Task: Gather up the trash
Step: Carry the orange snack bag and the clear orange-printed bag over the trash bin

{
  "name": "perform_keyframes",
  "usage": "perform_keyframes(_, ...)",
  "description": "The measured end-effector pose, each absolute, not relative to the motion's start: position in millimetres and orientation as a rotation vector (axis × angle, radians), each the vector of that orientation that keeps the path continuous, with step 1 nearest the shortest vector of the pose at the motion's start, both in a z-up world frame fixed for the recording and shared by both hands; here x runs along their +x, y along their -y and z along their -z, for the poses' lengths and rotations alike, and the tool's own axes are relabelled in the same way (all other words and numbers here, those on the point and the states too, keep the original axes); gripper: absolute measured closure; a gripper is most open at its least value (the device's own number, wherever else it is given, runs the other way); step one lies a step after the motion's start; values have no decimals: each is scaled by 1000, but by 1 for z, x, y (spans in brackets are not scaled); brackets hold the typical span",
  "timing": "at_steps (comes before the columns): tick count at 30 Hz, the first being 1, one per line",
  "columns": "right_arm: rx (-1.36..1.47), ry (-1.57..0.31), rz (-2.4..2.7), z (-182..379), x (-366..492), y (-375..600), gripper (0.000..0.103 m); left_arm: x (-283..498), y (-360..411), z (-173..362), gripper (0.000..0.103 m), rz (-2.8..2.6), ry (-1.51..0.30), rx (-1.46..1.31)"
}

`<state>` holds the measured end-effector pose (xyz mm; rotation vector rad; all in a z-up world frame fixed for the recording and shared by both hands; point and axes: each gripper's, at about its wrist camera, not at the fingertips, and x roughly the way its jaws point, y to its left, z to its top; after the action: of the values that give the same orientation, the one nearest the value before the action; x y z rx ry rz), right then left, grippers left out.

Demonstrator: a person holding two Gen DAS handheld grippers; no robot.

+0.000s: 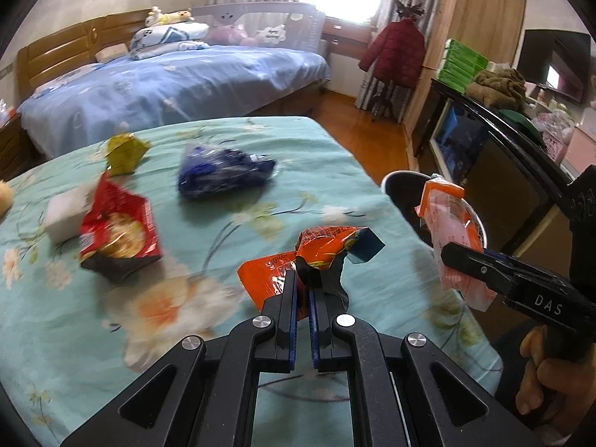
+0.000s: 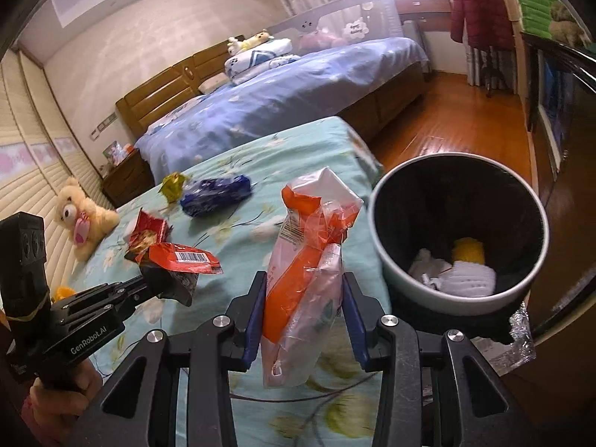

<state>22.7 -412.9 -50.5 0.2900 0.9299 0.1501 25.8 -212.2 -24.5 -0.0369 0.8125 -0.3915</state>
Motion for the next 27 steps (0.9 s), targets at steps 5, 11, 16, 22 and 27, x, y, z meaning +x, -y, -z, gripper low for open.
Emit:
perform_keyframes(5, 301, -928, -118, 50, 23, 430, 64, 32, 234, 22, 99, 423, -808, -14)
perform_keyframes(11, 311, -925, -94, 50, 23, 447, 64, 37, 259, 23, 99, 454, -806, 22)
perform_keyframes(16, 328, -926, -67, 52, 24, 465, 64, 44, 277, 26, 99, 476, -813, 39)
perform_keyframes(22, 334, -926, -40, 54, 27, 481, 64, 54, 295, 27, 99, 496, -817, 60)
perform_keyframes(27, 348, -932, -19, 58, 31, 493, 64, 60, 307, 27, 99, 505, -813, 75)
